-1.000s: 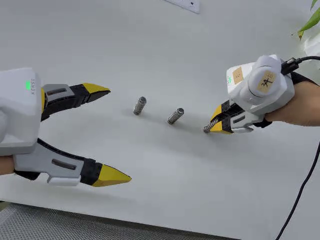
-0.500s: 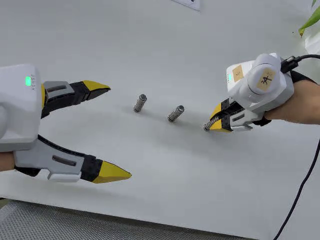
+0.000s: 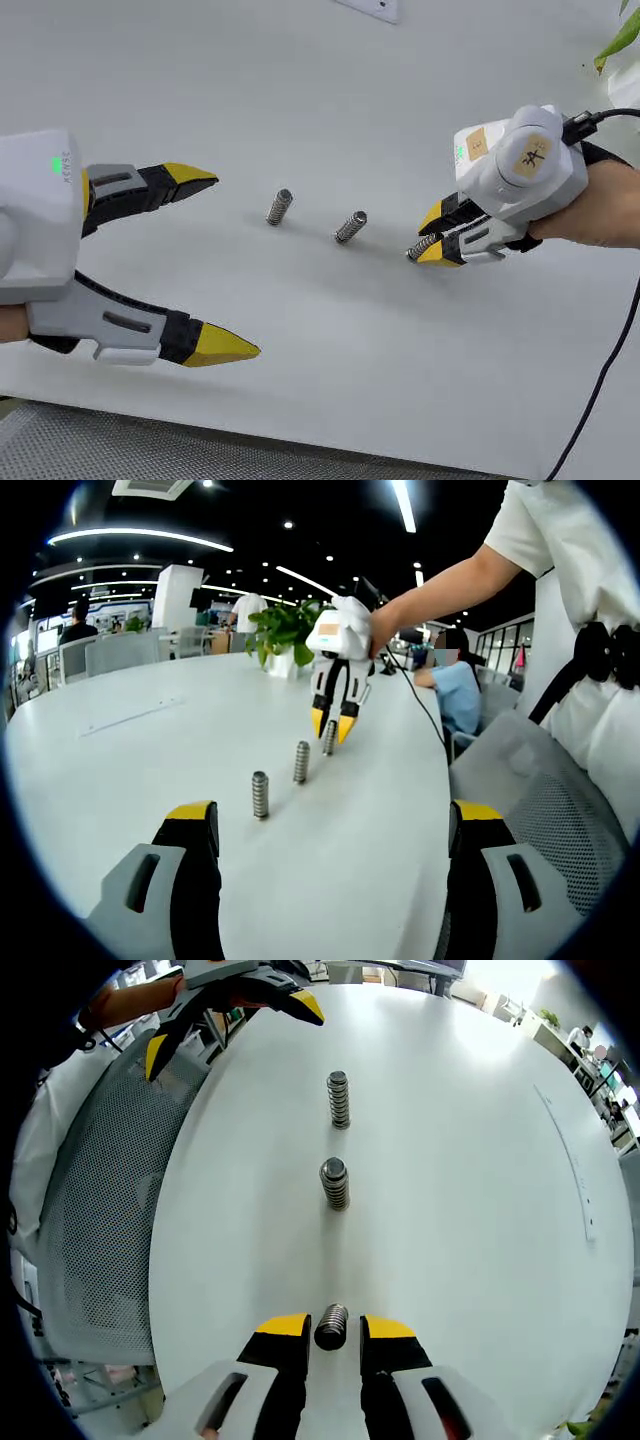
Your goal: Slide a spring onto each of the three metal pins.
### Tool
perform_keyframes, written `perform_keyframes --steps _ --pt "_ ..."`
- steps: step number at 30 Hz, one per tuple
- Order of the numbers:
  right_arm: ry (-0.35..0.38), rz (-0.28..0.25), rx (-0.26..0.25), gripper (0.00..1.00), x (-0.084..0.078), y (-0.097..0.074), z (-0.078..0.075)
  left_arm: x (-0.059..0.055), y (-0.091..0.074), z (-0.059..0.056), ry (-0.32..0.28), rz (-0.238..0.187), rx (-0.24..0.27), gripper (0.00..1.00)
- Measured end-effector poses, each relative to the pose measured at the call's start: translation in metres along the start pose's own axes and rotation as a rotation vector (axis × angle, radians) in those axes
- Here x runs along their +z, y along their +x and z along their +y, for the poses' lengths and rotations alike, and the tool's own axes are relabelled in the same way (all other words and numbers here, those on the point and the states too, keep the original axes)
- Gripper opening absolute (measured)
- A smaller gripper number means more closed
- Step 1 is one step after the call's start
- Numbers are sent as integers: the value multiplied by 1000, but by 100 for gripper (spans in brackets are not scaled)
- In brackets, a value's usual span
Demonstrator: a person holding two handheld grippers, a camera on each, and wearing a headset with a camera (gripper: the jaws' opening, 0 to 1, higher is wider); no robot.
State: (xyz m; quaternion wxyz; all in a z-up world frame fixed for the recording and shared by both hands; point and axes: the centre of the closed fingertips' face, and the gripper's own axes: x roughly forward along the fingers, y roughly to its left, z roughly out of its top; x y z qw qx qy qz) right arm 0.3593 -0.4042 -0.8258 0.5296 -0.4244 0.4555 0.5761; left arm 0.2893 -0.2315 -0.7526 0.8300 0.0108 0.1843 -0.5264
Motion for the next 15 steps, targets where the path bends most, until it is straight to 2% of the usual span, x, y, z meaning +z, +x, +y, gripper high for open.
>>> perform_keyframes --steps 9,15 --pt "30 -45 -25 24 -1 -11 -1 1 -1 -2 15 17 -6 96" --pt "80 -119 -56 32 2 -29 5 0 -3 0 26 36 -5 99"
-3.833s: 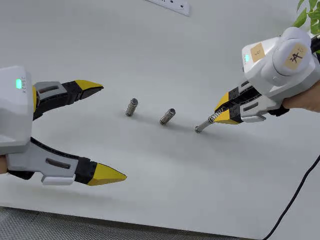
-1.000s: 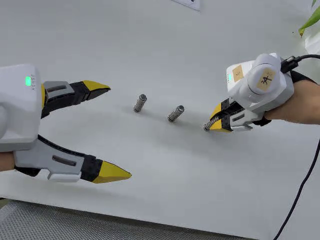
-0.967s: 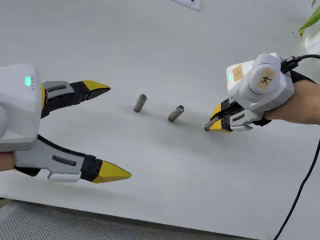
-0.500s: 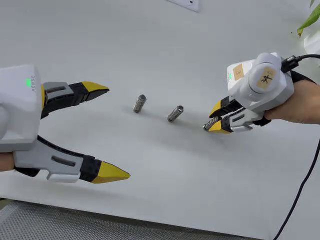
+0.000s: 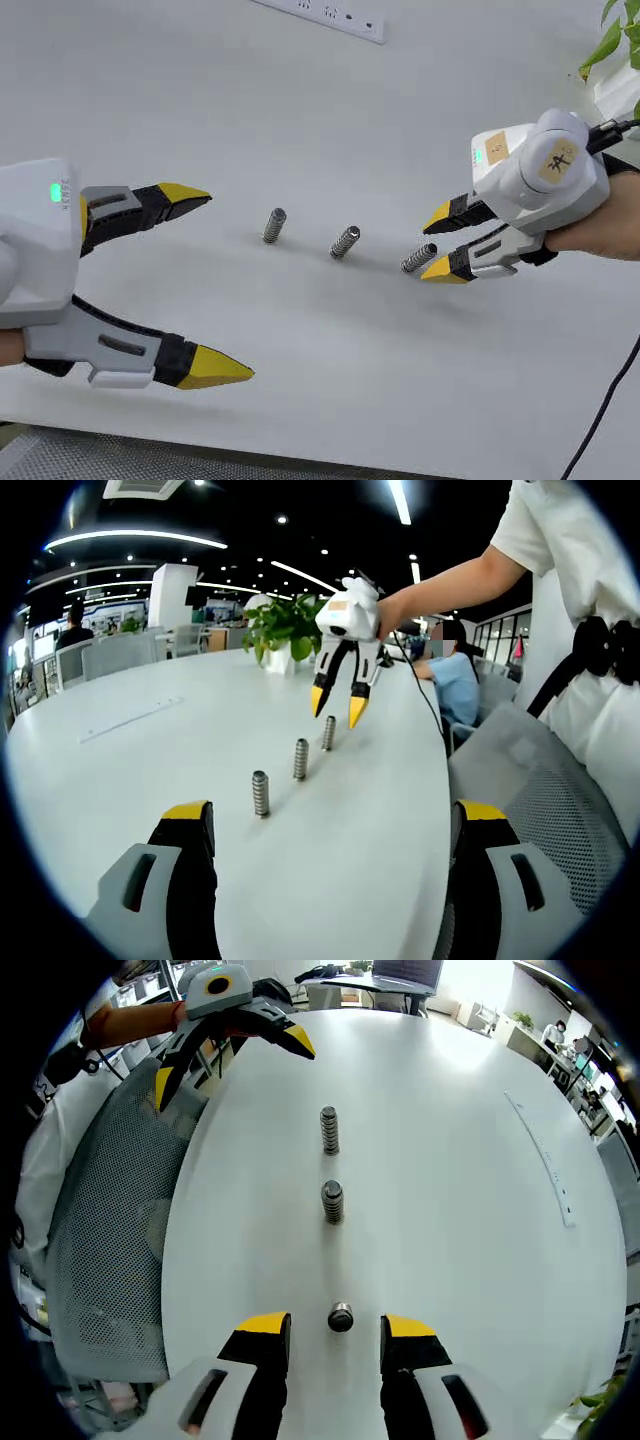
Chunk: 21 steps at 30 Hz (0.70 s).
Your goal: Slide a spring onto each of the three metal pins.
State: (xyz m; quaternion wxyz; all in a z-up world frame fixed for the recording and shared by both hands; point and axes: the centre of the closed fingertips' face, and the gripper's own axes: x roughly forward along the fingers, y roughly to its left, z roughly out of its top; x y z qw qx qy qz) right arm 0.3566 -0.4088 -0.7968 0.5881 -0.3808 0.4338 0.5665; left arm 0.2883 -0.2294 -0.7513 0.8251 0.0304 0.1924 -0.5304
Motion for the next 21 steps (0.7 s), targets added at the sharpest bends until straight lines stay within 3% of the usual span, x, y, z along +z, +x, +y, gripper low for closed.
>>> perform_keyframes --steps 11,21 --pt "105 -193 -83 53 5 -36 21 -1 -4 4 34 40 11 99" --pt "280 -450 -168 77 -6 -55 41 -5 -11 11 59 88 32 99"
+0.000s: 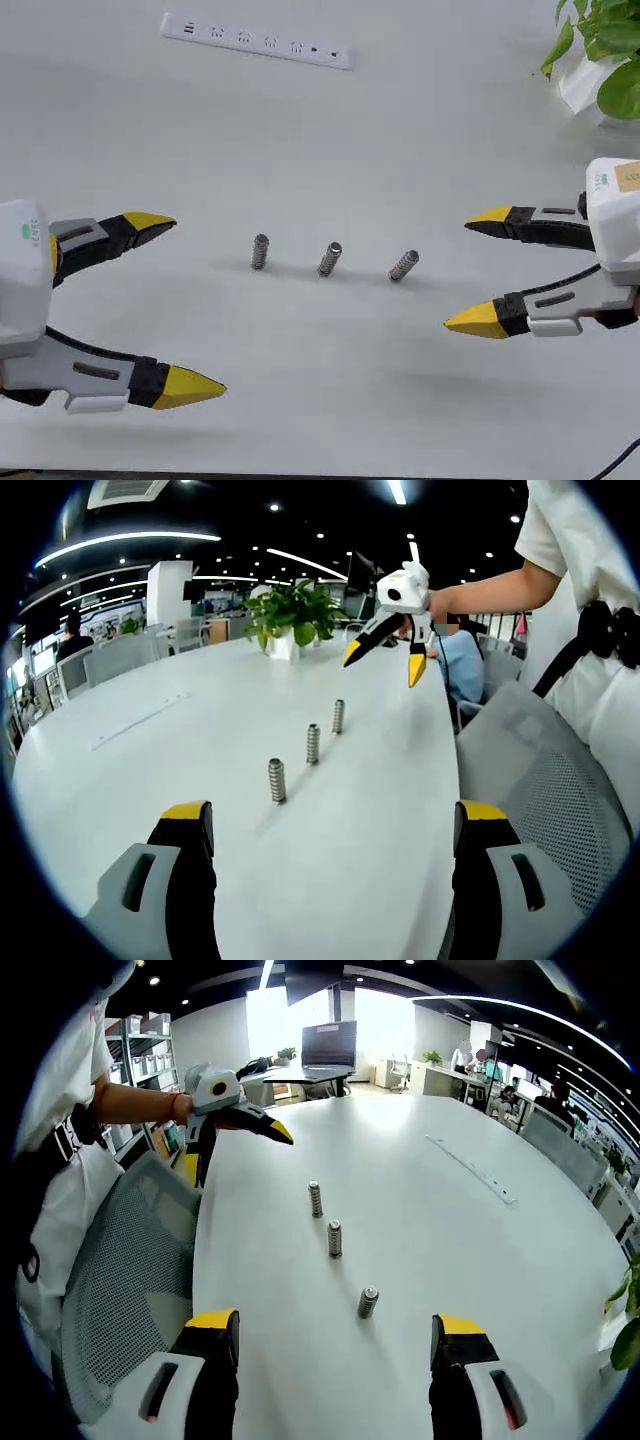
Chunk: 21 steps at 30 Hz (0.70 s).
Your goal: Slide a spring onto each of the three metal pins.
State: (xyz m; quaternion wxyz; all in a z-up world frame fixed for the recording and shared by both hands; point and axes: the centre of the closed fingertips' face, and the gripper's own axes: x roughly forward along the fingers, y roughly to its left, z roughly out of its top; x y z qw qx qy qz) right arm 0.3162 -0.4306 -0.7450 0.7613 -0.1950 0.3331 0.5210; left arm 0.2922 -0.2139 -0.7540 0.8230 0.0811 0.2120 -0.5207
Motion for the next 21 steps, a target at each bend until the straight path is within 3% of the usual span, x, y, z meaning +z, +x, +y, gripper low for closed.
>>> perform_keyframes --steps 5,12,17,21 --pt "69 -87 -33 85 -20 -8 5 -4 -2 0 21 26 11 99" --pt "118 -171 -69 99 -39 -12 9 -7 -3 1 -2 36 34 99" --pt "126 -163 -72 99 -53 -12 15 -12 -2 -1 -13 49 42 99" --pt "142 -178 -69 99 -53 -13 20 -18 -1 -4 -19 62 37 99"
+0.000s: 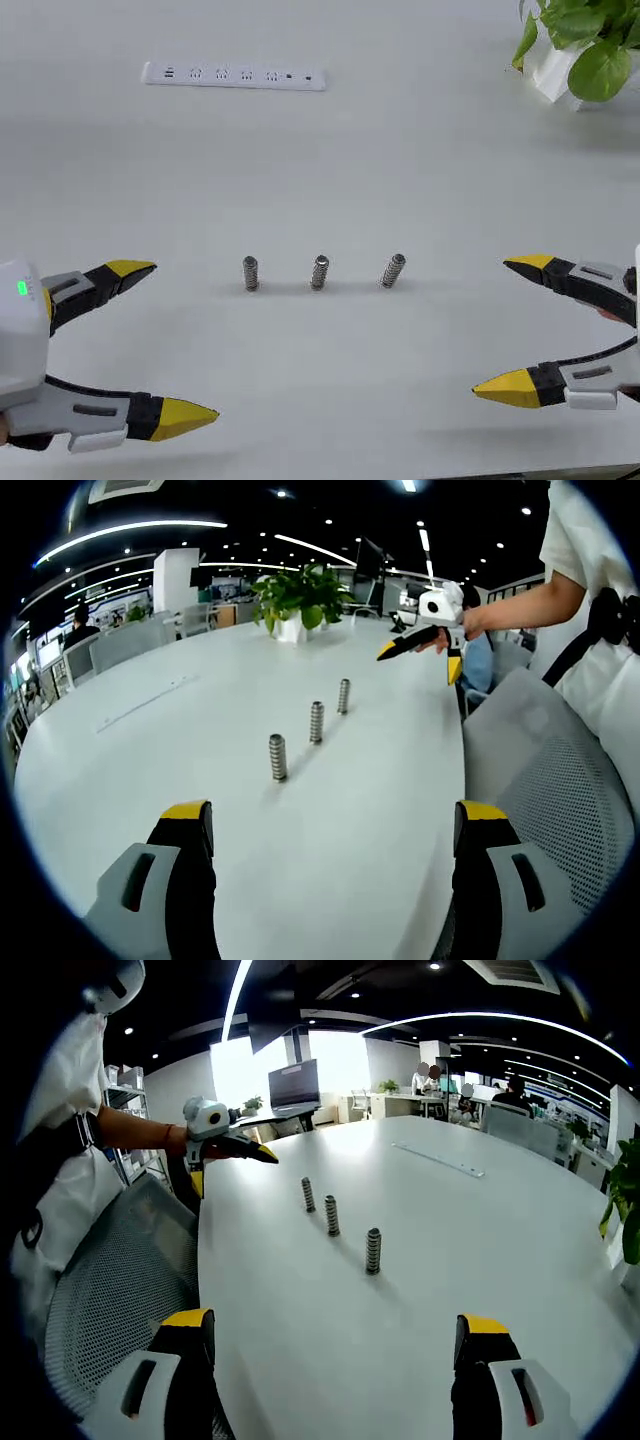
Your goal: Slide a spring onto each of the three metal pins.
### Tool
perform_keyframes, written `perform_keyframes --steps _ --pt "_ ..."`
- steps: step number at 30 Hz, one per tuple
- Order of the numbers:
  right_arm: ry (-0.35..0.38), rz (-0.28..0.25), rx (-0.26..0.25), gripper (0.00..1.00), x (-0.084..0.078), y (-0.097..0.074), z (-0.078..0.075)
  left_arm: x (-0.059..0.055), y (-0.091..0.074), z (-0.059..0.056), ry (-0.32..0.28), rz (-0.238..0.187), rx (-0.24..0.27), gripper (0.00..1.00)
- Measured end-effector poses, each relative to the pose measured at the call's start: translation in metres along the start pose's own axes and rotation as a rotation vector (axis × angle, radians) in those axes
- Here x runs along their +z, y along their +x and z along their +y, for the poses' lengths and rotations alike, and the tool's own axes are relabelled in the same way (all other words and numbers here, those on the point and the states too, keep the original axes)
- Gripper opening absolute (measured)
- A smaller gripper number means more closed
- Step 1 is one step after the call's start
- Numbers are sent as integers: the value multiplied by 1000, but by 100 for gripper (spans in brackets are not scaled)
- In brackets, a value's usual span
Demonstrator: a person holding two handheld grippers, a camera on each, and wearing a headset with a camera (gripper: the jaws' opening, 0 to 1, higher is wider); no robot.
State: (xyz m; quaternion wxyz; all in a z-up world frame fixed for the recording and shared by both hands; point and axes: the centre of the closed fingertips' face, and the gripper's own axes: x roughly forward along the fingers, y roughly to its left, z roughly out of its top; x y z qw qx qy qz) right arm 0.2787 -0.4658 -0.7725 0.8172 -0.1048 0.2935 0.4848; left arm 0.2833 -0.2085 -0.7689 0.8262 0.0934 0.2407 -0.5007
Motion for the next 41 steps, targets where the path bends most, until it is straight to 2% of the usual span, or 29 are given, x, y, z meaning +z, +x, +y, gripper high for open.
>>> perform_keyframes --steps 19,28,41 --pt "3 -10 -21 99 6 -5 2 -9 2 -6 -6 13 -13 99" --pt "-3 -13 -24 98 10 -5 3 -9 2 -9 0 18 -22 99" --pt "-10 -12 -30 97 14 -7 4 -7 1 -7 10 21 -22 99"
